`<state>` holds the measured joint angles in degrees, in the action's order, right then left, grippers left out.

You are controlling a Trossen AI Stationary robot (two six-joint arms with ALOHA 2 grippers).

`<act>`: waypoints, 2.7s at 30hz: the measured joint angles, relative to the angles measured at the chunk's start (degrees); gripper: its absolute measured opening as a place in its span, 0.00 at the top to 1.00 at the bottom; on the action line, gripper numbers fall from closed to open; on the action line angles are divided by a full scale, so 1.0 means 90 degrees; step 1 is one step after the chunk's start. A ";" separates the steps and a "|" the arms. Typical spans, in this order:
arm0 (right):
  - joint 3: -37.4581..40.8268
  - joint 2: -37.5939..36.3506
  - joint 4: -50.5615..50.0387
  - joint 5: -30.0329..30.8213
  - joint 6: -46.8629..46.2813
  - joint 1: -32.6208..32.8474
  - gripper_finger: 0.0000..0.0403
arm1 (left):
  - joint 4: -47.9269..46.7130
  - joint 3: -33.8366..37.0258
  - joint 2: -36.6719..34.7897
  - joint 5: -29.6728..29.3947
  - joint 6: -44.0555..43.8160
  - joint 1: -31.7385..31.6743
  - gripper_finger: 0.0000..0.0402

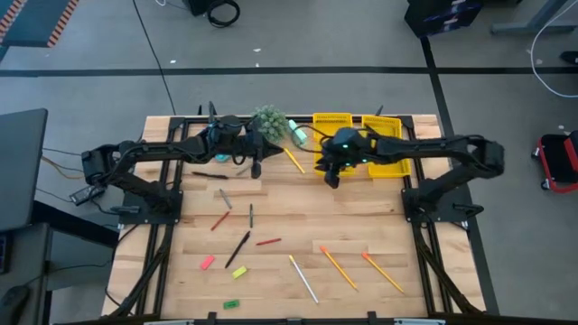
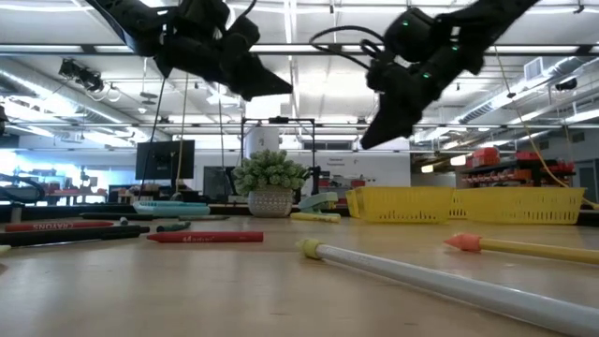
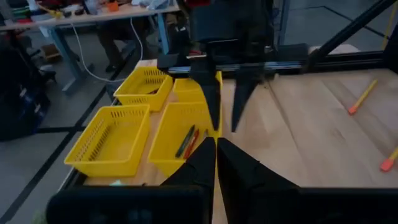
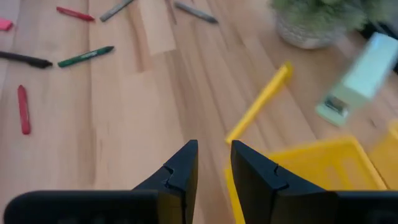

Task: Sort crayons/erasers/pens/pencils in bins
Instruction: Put the yellow pen into the top right yellow bin

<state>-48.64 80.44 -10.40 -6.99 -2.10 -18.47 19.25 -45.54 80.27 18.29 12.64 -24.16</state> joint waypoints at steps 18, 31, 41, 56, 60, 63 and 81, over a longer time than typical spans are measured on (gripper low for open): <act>-0.2615 0.2500 -0.1396 0.1812 -0.1129 0.0045 0.75 | 0.1506 0.0002 -0.0175 0.2211 -0.1005 -0.0422 0.96; -0.2878 0.3260 -0.1304 0.1665 -0.1414 -0.0073 0.75 | 0.2101 0.0843 -0.0418 0.2344 -0.1738 -0.1071 0.97; -0.2906 0.3586 -0.0703 0.1511 -0.1636 -0.0138 0.75 | 0.3661 0.1752 -0.0566 0.2260 -0.2352 -0.1157 0.98; -0.2959 0.3792 -0.0218 0.1657 -0.1724 -0.0050 0.75 | 0.3579 0.1778 -0.0561 0.2274 -0.2305 -0.0964 0.96; -0.3167 0.3792 -0.0229 0.1751 -0.1700 -0.0055 0.75 | 0.3458 0.1775 -0.0561 0.2272 -0.2278 -0.0981 0.97; -0.3272 0.3792 -0.0285 0.1769 -0.1571 -0.0053 0.75 | 0.3463 0.1775 -0.0561 0.2272 -0.2290 -0.1018 0.96; -0.3279 0.4283 -0.0511 0.1788 -0.1755 -0.0114 0.75 | 0.3135 0.1775 -0.0561 0.2376 -0.2169 -0.1088 0.96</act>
<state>-78.15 118.99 -15.00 9.11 -17.89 -19.49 47.46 -29.56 75.22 39.68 -6.87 -33.95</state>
